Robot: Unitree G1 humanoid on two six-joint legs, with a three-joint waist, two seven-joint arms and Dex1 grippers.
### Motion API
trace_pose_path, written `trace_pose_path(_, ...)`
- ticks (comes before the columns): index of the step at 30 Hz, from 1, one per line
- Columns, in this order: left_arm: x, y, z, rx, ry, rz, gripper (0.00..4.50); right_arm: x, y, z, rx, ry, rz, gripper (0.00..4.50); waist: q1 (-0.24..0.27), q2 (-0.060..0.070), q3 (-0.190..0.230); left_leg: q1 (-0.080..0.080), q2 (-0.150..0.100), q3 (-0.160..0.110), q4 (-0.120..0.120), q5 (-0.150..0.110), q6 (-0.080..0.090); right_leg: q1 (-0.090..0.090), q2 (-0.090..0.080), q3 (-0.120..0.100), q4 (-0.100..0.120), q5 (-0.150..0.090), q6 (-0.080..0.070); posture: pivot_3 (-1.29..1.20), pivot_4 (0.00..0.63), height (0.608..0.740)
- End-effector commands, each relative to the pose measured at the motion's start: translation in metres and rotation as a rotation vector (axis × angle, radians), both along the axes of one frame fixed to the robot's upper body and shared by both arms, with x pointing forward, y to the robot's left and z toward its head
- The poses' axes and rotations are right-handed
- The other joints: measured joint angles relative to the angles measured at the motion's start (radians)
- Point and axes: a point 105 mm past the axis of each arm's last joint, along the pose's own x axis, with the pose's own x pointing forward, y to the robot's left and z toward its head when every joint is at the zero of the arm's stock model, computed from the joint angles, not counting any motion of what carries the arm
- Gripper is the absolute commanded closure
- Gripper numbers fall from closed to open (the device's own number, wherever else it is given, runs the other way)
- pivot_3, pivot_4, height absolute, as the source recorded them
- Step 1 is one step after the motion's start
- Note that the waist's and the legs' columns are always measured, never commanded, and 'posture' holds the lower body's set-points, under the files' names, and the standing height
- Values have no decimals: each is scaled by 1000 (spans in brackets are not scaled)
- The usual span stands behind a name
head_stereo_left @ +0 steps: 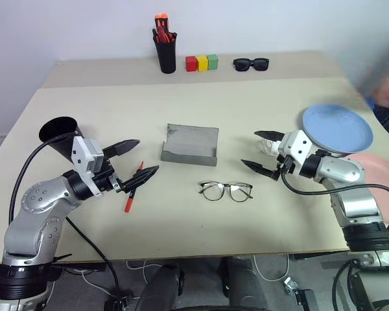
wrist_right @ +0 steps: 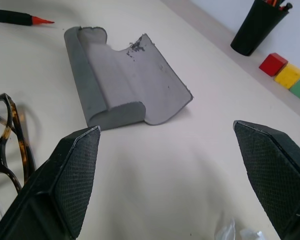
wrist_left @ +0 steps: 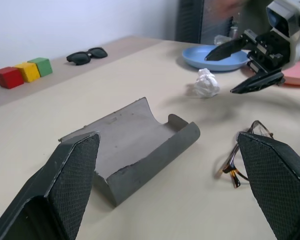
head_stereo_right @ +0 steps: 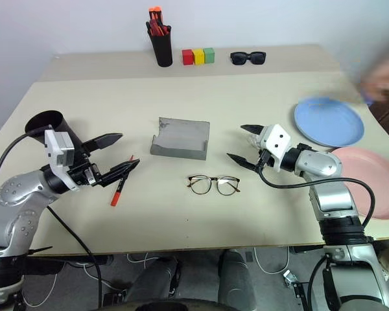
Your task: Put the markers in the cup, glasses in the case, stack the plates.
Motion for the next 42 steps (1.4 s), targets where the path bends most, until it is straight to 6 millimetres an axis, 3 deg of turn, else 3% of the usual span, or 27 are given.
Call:
trace_pose_path(1, 1, 4, 8, -3, -39, 5, 0, -3, -1, 14, 1, -55, 2, 143, 0, 0, 0, 0, 0, 0, 0, 0, 0, 0, 0, 0, 0, 0, 0, 0, 150, 740)
trace_pose_path(8, 0, 14, 9, -9, -44, 41, 0, -4, 9, 18, 24, -67, 16, 143, -1, 0, 0, 0, 0, 1, 0, 0, 0, 0, 0, 1, 0, 0, 0, 0, 150, 740)
trace_pose_path(18, -21, 47, 13, -12, -35, 189, 0, -10, 56, 12, 51, -56, 160, 143, -16, 0, 0, 1, 3, 4, 0, 0, 0, -1, 2, 4, 0, 0, 0, 0, 150, 740)
trace_pose_path(25, -19, 42, 20, -30, -55, 196, 0, -11, 61, 21, 51, -55, 203, 143, -18, 0, 0, 1, 4, 5, 0, 0, 0, 0, 2, 5, -1, 2, 0, 0, 150, 740)
trace_pose_path(34, -23, 19, 2, 1, 96, 204, 0, -8, 63, 22, 83, -69, 187, 143, -21, 0, 0, 1, 5, 7, 0, -1, 1, -1, 2, 7, -1, 2, 0, 0, 150, 740)
trace_pose_path(36, -14, 24, -2, 36, 101, 332, 0, -8, 62, 22, 79, -69, 189, 143, -21, 0, 0, 1, 5, 7, 0, -1, 1, -1, 3, 7, -1, 2, 0, 0, 150, 740)
trace_pose_path(39, 3, 48, -5, 19, 108, 669, 0, -7, 59, 22, 84, -63, 185, 143, -19, -1, 0, 2, 5, 7, 0, 0, 1, -1, 3, 8, -1, 2, 1, 0, 150, 740)
trace_pose_path(42, 2, 57, -10, -96, 172, 895, 0, -7, 59, 19, 82, -55, 187, 143, -19, -1, 0, 2, 5, 7, 0, 0, 1, -1, 3, 9, -1, 3, 3, 0, 150, 740)
